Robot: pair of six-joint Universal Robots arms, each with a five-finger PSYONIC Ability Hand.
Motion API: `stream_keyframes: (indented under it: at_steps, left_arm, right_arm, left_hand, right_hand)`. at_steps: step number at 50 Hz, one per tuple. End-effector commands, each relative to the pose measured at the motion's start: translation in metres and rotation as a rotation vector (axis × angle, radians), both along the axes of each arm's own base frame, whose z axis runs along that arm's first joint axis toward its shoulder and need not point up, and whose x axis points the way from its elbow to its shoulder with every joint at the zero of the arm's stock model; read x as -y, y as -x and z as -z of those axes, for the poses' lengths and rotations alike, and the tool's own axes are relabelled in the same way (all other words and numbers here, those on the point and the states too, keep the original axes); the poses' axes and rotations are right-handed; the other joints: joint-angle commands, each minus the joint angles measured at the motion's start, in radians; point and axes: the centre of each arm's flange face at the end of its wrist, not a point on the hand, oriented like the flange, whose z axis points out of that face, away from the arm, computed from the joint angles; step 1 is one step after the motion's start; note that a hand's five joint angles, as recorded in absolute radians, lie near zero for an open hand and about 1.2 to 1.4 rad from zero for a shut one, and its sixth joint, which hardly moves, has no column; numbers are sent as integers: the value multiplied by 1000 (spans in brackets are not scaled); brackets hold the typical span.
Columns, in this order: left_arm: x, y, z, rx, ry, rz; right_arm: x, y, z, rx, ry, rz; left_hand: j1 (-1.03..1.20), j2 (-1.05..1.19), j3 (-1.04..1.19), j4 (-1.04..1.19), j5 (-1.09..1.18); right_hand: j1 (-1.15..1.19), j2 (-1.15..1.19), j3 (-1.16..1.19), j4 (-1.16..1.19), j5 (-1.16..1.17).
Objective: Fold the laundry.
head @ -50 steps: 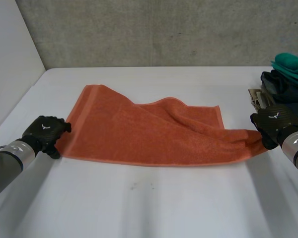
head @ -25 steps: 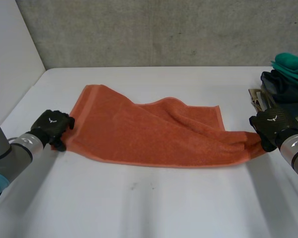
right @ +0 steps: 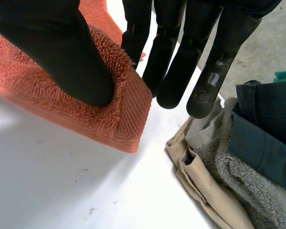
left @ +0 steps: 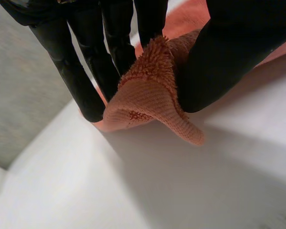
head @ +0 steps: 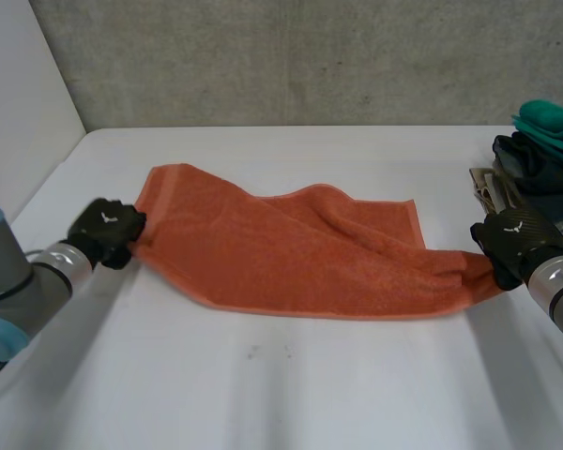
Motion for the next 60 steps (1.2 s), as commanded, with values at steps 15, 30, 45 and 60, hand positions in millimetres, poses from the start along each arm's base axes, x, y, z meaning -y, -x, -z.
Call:
stream_keyframes:
  at_steps: [15,30,45,60]
  left_arm:
    - [-134,-17,-77,97,-287,-56]
    - [-7,20,-81,182,69,-99]
    - [62,23,-271,-359,881,-260]
    - [50,33,-126,-233,479,-225]
  right_arm:
    - [-61,23,-44,-442,-218,-159]
    - [44,-30,-63,-361,106,47]
    - [102,-65,-226,38,1053,161]
    - [104,-74,-107,-18,665,90]
  left_hand:
    - [252,203,222,202,246]
    - [252,203,222,202,246]
    - [252,203,222,202,246]
    - [252,203,222,202,246]
  right_hand:
    - [417,217,213,203,241]
    - [417,217,213,203,241]
    - [417,217,213,203,241]
    - [417,217,213,203,241]
